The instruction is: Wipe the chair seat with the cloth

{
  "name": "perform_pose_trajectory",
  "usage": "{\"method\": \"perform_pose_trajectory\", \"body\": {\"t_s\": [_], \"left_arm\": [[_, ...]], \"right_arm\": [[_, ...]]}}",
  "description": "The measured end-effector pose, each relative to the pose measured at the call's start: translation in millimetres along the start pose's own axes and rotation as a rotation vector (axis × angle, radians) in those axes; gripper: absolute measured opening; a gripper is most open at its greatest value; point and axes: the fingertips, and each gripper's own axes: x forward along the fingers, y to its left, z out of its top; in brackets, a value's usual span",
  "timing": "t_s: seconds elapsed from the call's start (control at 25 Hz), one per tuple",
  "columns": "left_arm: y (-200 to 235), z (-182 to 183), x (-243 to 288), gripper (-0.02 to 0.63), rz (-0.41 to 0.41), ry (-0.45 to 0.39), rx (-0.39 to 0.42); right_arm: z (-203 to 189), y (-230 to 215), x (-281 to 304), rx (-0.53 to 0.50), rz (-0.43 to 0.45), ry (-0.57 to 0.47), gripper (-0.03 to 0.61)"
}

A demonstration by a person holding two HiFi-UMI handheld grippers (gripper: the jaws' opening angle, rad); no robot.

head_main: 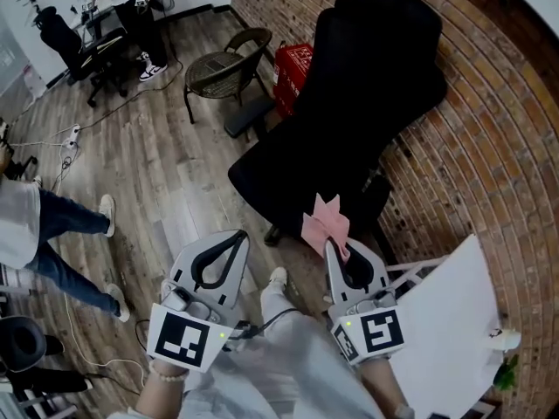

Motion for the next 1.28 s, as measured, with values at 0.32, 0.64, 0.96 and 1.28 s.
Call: {"method": "perform_pose_trajectory", "body": {"t_s": [0.32,0.64,0.96,1.28], "left_arm": [[39.2,17.2,118.6,0.018,0.012,0.013,-0.020],[55.2,26.4,207.9,0.018,-0.016,0.037,-0.032],[65.8,0.9,256.0,0.018,-0.060,0.080,-0.039],[101.6,-38.7,318.3,0.018,-0.121,0.103,-0.030]], "right_arm": [[20.3,-90.9,82.4,0.040,0.014,-0.018,0.055],[26.4,-158.1,136.5,-0.040,0.018,0.026,0.055],[11.2,-182.6,173.2,-0.001,0.007,0.031,0.055],[-25.7,-207.7,231.2,-0.014,-0.024,0.114,0.055]]}}
